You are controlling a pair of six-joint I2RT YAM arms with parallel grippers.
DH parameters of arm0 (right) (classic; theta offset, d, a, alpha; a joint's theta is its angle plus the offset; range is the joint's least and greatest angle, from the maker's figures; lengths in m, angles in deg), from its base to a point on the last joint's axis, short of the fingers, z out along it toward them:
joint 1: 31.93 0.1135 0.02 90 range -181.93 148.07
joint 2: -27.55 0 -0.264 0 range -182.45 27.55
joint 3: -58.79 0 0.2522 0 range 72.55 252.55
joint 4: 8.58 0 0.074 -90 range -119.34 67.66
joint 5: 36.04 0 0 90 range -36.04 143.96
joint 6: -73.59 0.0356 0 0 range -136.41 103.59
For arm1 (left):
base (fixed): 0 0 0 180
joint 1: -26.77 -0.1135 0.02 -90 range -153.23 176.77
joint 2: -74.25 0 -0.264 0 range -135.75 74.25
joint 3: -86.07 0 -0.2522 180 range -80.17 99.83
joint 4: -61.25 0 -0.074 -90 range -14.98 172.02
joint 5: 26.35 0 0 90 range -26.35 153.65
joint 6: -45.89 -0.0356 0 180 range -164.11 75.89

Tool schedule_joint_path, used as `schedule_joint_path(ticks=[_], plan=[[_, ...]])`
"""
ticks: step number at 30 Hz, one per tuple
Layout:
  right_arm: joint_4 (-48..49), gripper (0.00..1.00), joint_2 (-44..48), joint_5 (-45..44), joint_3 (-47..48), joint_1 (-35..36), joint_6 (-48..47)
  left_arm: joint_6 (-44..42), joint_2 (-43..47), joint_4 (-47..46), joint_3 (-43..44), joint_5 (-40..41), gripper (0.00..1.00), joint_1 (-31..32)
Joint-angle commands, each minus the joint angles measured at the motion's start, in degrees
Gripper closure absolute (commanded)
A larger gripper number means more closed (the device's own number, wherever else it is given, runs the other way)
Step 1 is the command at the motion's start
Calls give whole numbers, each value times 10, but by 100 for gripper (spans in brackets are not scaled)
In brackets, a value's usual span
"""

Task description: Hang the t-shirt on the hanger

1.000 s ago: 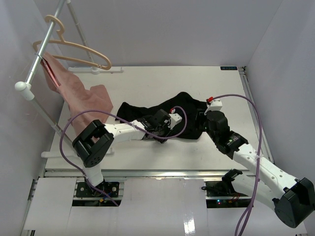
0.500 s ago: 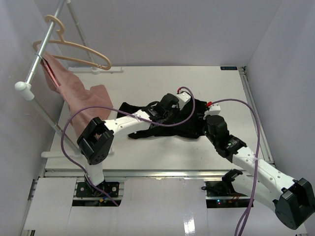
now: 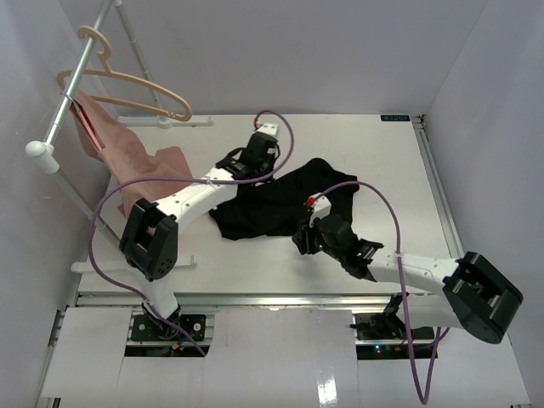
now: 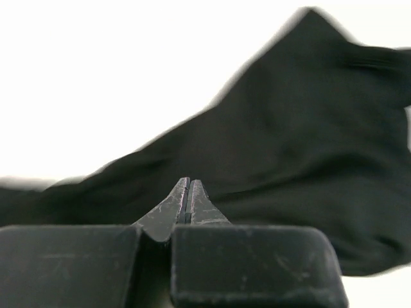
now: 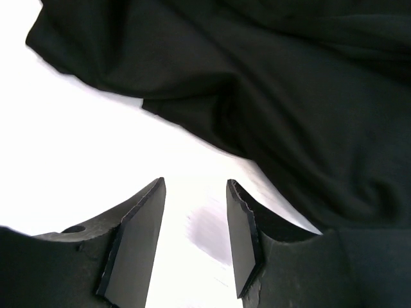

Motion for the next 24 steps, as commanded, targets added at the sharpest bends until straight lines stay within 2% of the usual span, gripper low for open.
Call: schedule_joint_path(ticks=[1, 6, 10, 18, 24], plan=[[71, 51, -64, -12, 51, 18, -22, 46, 106, 13, -51, 28, 100, -5], [117, 49, -149, -1, 84, 23, -65, 48, 140, 8, -81, 31, 100, -8], [111, 48, -198, 10, 119, 26, -83, 49, 154, 5, -94, 31, 100, -11], [111, 46, -247, 15, 139, 28, -115, 55, 183, 2, -128, 25, 98, -12], [105, 50, -274, 4, 139, 28, -124, 58, 199, -3, -177, 2, 86, -12]])
